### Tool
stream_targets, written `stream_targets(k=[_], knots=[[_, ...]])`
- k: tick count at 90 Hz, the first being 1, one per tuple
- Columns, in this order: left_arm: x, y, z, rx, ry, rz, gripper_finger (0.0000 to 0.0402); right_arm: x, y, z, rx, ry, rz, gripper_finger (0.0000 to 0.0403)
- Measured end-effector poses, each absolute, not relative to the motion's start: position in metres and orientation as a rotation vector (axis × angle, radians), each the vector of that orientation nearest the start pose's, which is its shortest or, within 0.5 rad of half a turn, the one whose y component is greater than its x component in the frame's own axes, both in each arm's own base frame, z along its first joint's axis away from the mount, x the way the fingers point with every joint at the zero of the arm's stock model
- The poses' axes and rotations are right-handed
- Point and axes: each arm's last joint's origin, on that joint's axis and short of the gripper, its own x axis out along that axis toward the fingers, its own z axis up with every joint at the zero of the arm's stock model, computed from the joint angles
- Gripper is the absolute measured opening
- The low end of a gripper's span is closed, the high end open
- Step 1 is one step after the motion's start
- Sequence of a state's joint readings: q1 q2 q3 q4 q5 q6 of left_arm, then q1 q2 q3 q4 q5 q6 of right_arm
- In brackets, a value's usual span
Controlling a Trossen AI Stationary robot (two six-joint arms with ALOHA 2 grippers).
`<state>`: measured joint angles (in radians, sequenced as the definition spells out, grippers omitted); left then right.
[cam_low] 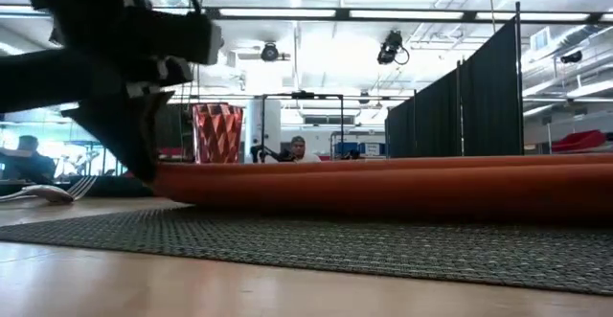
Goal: Set table place
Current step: Fold the orange table napkin on the black placemat
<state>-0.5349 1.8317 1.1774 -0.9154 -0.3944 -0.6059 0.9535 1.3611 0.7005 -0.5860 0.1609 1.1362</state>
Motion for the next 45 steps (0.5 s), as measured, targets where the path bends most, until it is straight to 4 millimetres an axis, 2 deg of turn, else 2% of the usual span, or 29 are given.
stream_targets(k=[25, 45], knots=[[0.266, -0.179, 0.161, 0.132, 1.317, 0.291, 0.0, 0.139, 0.2, 0.143, 0.305, 1.303, 0.029, 0.0], [0.266, -0.185, 0.161, 0.152, 1.302, 0.223, 0.0007, 0.14, 0.208, 0.137, 0.329, 1.295, 0.022, 0.0005]])
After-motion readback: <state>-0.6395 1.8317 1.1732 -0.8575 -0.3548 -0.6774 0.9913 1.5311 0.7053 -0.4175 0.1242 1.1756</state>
